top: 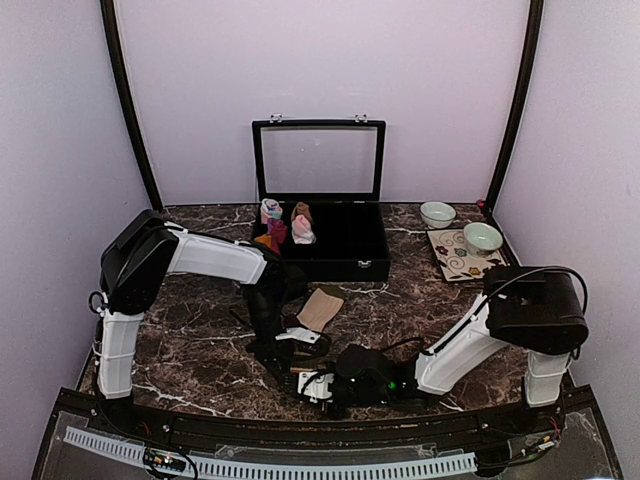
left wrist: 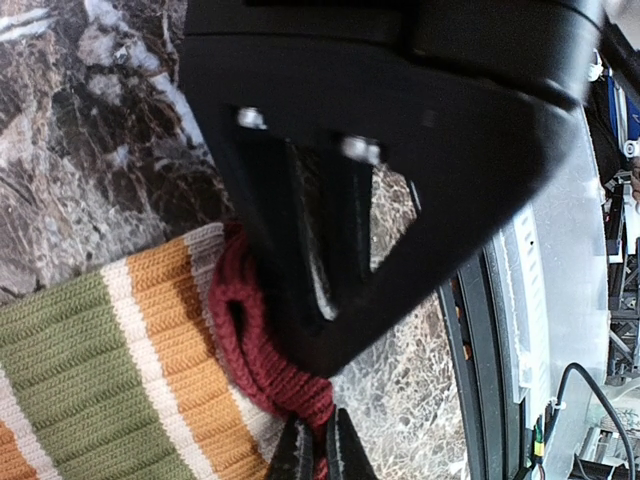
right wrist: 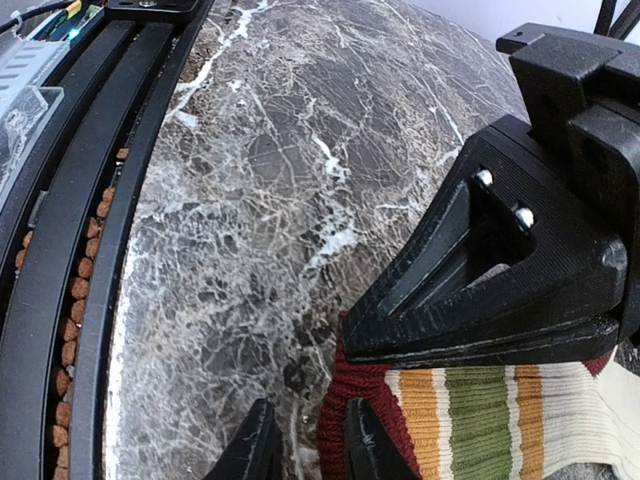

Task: Roll the socks
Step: Roll the sock at the center of the board.

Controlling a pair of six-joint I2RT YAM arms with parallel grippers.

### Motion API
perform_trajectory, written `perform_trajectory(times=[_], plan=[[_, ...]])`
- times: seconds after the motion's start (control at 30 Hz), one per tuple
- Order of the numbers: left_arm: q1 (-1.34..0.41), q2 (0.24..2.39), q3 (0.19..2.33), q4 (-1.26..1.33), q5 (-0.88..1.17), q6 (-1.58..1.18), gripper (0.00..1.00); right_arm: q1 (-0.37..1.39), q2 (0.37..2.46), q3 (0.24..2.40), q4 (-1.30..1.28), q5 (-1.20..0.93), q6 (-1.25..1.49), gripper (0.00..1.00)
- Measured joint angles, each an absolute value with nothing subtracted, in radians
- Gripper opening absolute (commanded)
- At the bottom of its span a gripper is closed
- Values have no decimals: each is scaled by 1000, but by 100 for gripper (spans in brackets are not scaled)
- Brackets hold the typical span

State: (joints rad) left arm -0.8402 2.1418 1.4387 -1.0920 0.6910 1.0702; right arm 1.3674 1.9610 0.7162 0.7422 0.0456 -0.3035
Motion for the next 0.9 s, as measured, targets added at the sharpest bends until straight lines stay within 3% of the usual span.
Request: perform_trajectory(times=[0.7, 0.9], plan=[[-840, 2142, 1441, -1114, 691, 1107, 0, 1349, 1960, 707, 756, 49, -256, 30], [-840, 2142, 1441, -1124, 691, 1114, 2, 1345, 1972, 711, 768, 36, -244, 22]])
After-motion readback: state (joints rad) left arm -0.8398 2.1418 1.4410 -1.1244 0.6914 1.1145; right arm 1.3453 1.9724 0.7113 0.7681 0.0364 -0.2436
